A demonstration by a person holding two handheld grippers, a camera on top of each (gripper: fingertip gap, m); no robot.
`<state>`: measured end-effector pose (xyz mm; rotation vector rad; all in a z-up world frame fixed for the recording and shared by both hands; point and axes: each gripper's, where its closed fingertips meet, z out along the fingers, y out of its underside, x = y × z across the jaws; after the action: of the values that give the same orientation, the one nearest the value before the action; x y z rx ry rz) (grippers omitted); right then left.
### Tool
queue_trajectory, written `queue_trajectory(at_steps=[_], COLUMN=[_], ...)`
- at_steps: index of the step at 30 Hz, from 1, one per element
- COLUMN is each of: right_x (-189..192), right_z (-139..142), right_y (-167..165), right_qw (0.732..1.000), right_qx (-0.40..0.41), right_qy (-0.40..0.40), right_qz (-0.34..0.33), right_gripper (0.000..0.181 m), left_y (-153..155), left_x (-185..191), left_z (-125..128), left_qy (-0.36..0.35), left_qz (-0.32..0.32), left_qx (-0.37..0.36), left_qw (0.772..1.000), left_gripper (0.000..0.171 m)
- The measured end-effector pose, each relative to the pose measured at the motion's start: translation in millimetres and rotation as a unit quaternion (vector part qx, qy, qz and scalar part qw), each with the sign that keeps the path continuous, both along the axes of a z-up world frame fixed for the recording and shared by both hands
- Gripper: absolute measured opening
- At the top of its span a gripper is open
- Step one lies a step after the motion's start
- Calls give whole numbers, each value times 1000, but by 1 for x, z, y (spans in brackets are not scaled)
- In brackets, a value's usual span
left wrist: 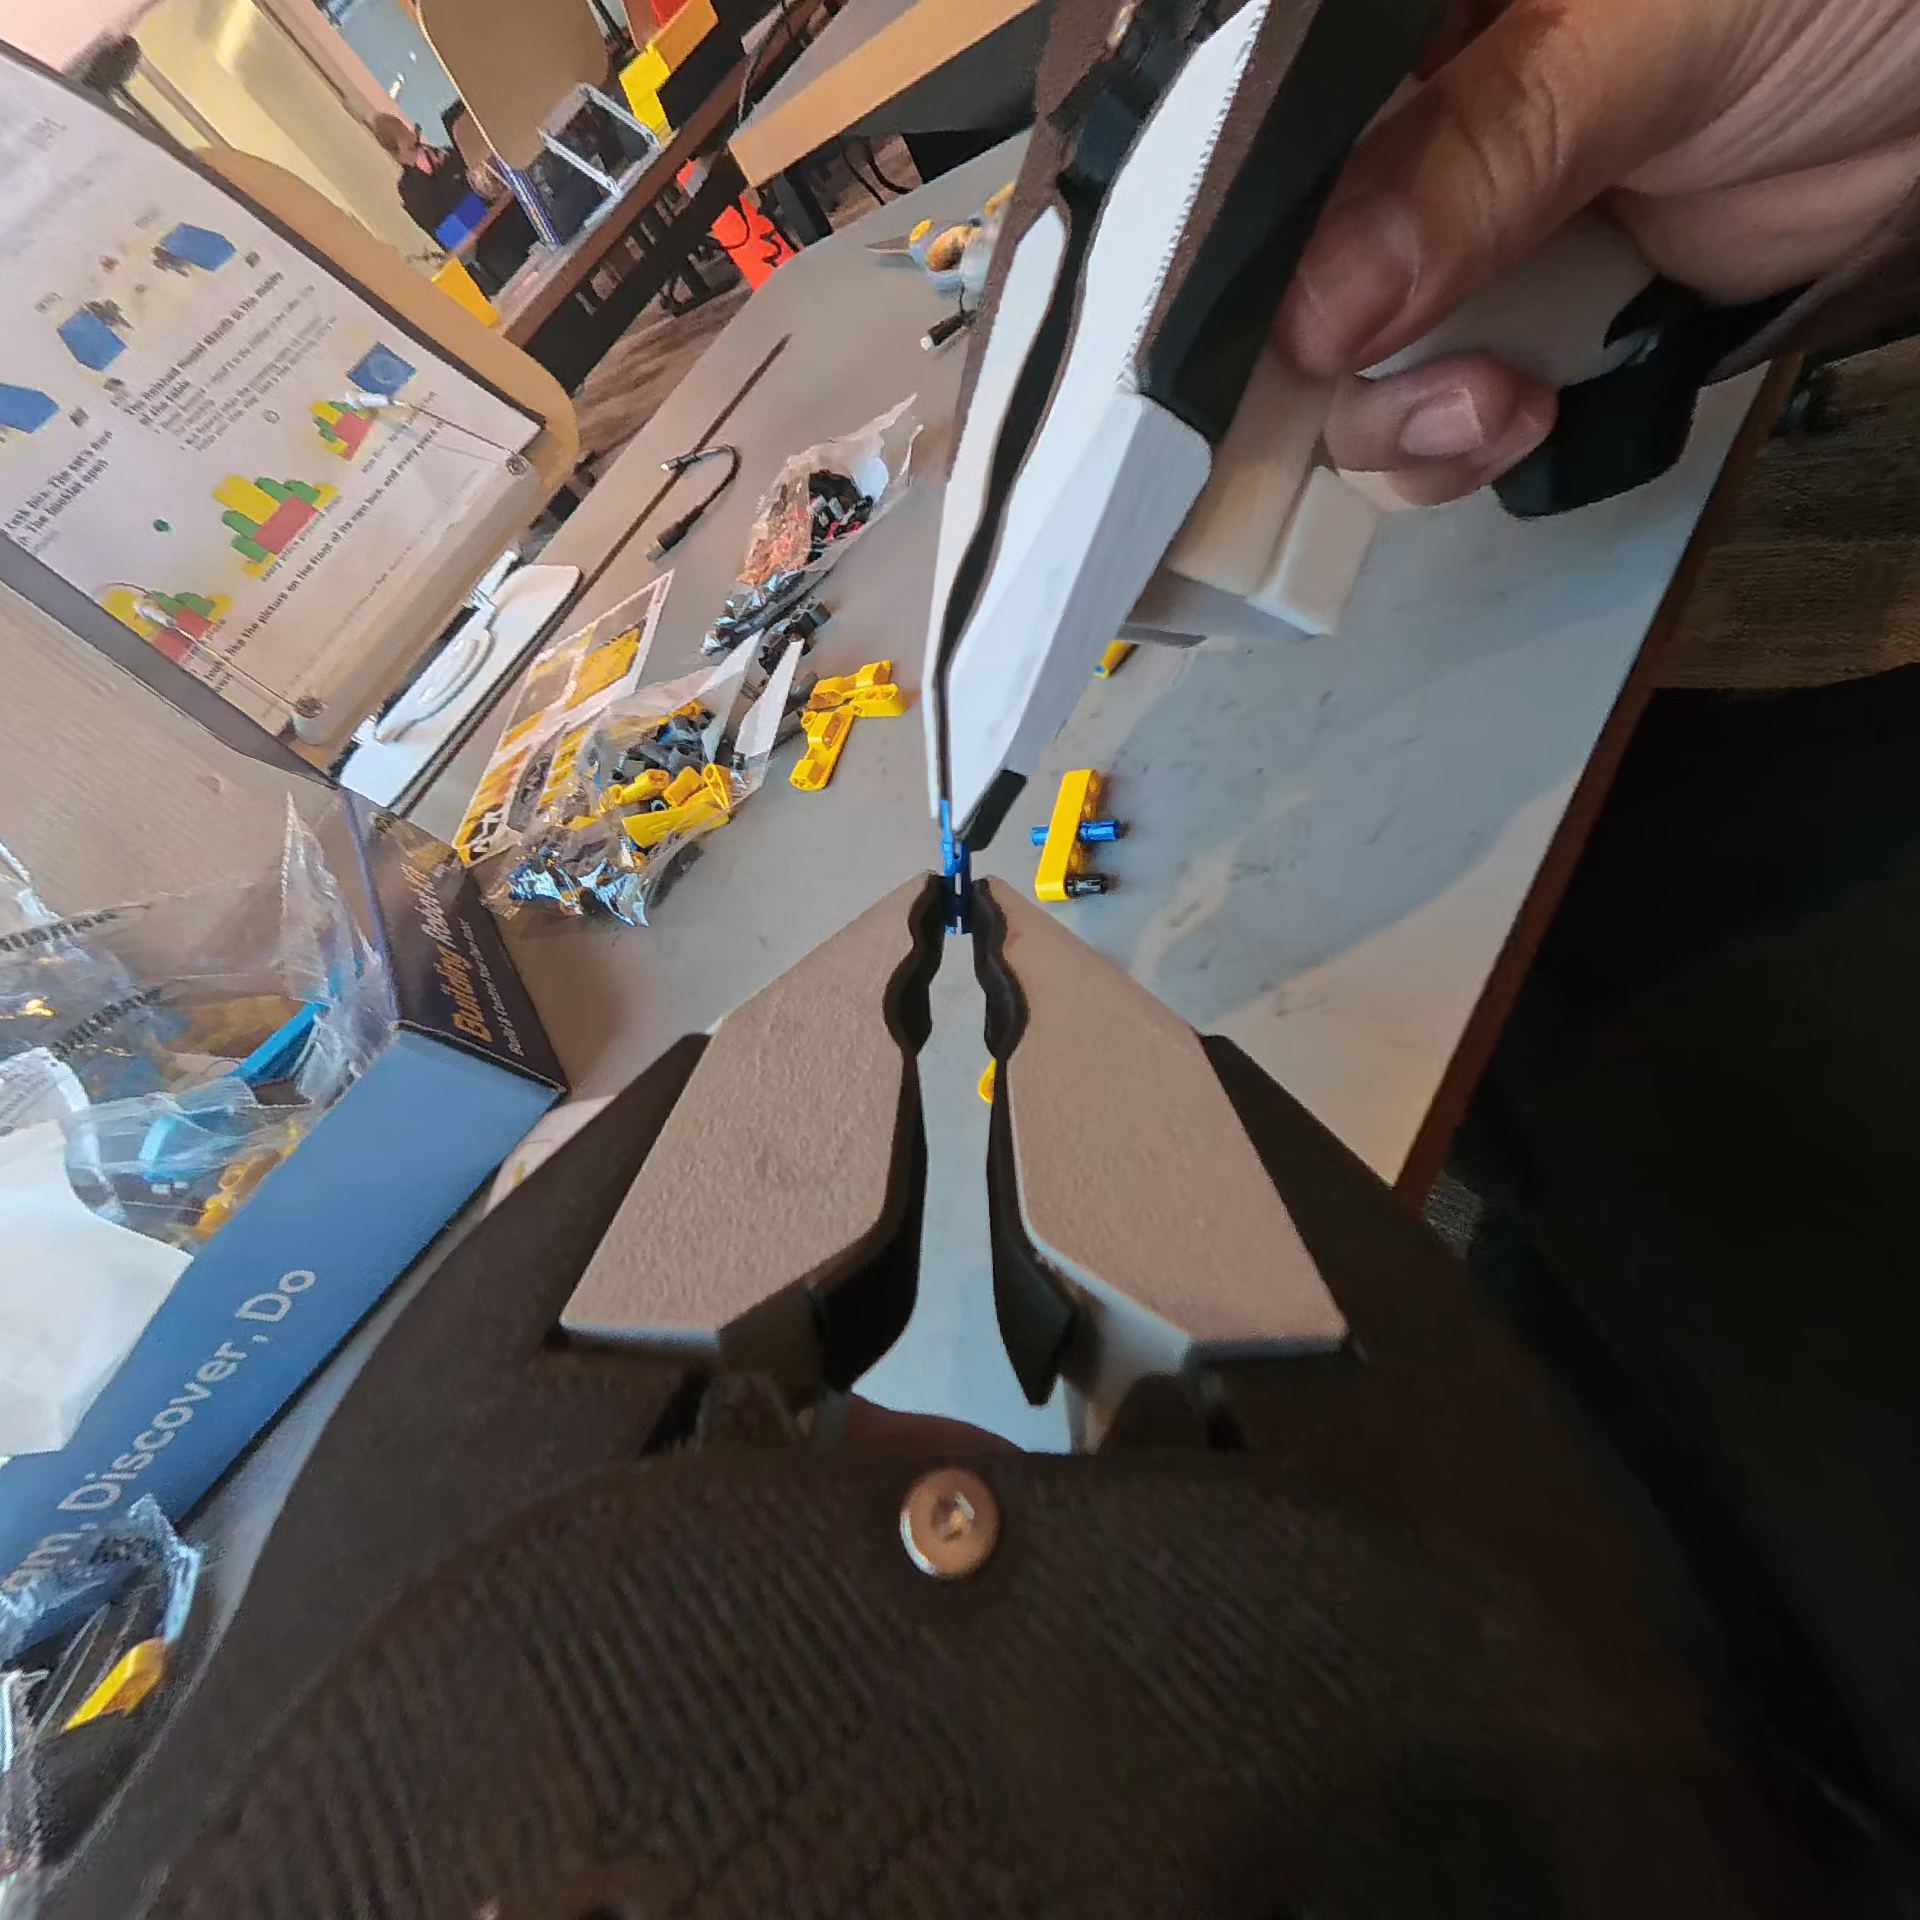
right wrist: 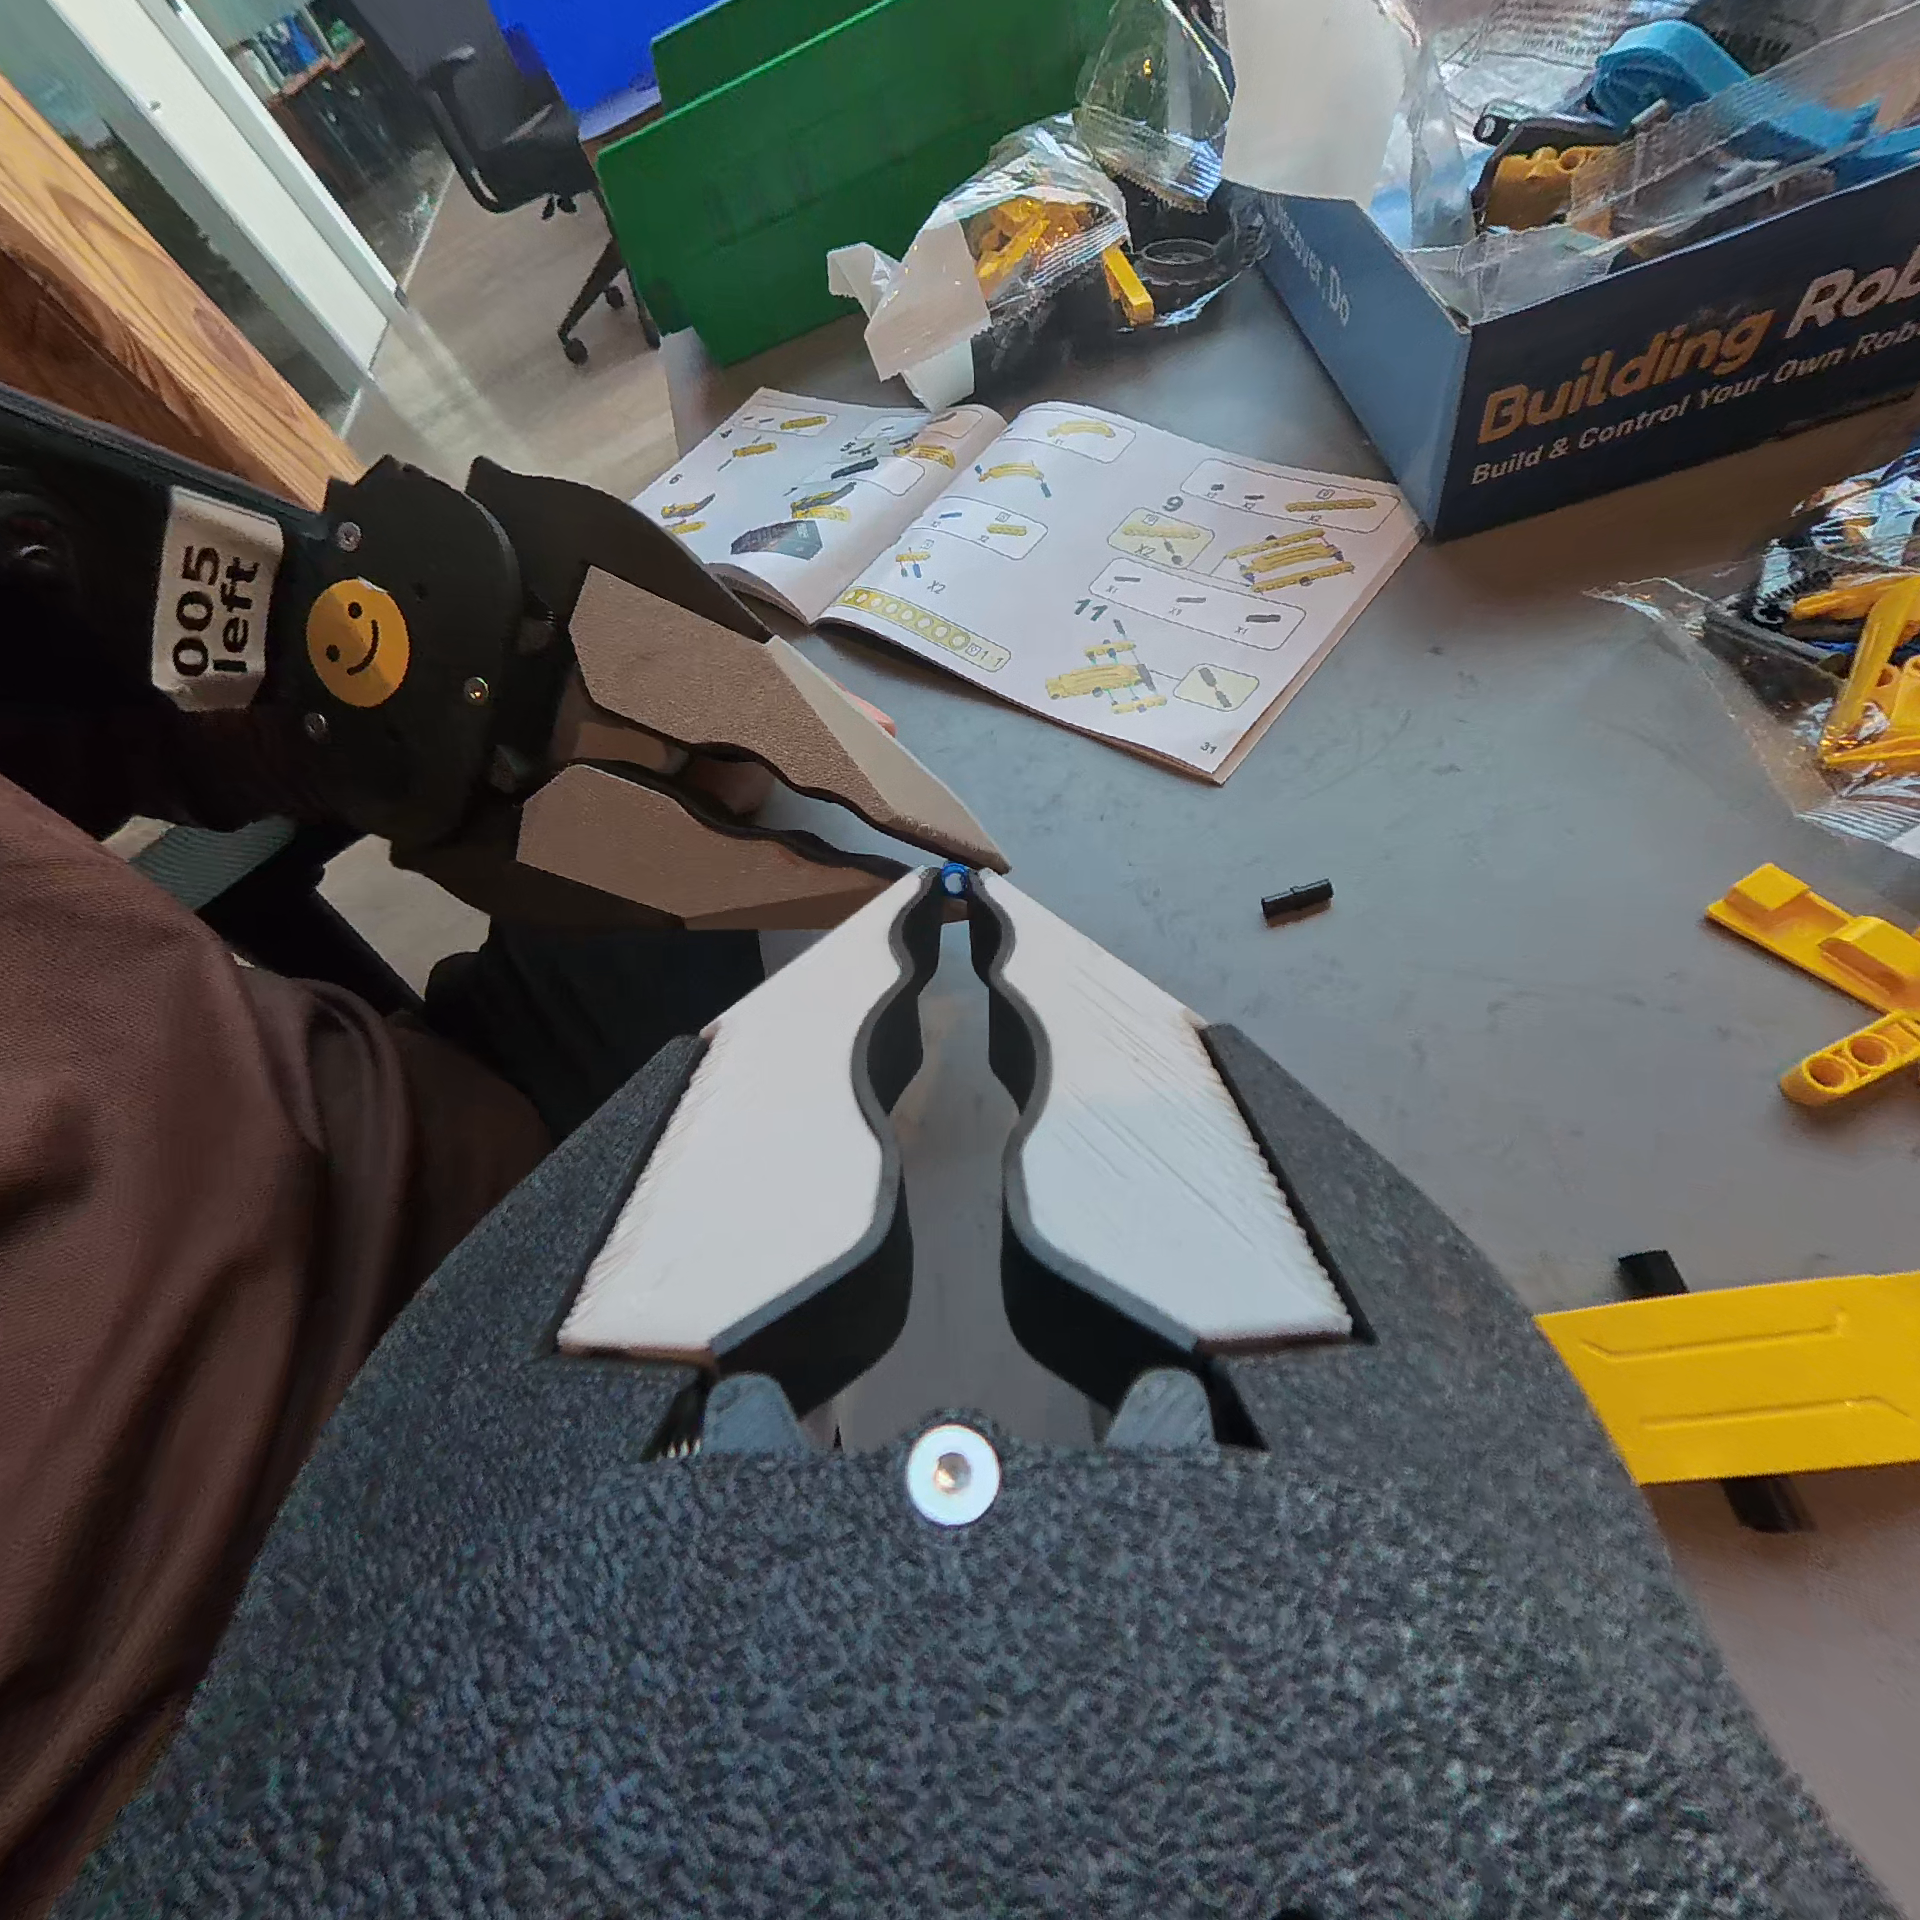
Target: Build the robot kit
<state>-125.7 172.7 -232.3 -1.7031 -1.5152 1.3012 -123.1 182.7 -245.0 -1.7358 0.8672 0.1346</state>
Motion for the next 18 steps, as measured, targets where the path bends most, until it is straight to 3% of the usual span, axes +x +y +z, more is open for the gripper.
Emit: queue_trajectory(at_steps=[9, 13, 15, 18], right_x=[-4, -1, -1, -4], right_z=[-3, -2, -4, -18], right_y=[1, 9, 9, 8], right_qw=[1000, 998, 997, 994], right_qx=[18, 47, 51, 63], right_qy=[-14, -35, -52, -87], right_qz=[-11, -23, -20, -17], right_gripper=[4, 4, 4, 4], left_y=[0, -6, -9, -10], left_x=[-2, -22, -28, -25], left_z=[-4, -31, -38, -40], left_qy=[2, 57, 49, 28], left_qz=[3, -27, -40, -55], left_qx=[-16, -103, -139, -156], left_qw=[1000, 993, 988, 986], left_gripper=[2, 17, 26, 21])
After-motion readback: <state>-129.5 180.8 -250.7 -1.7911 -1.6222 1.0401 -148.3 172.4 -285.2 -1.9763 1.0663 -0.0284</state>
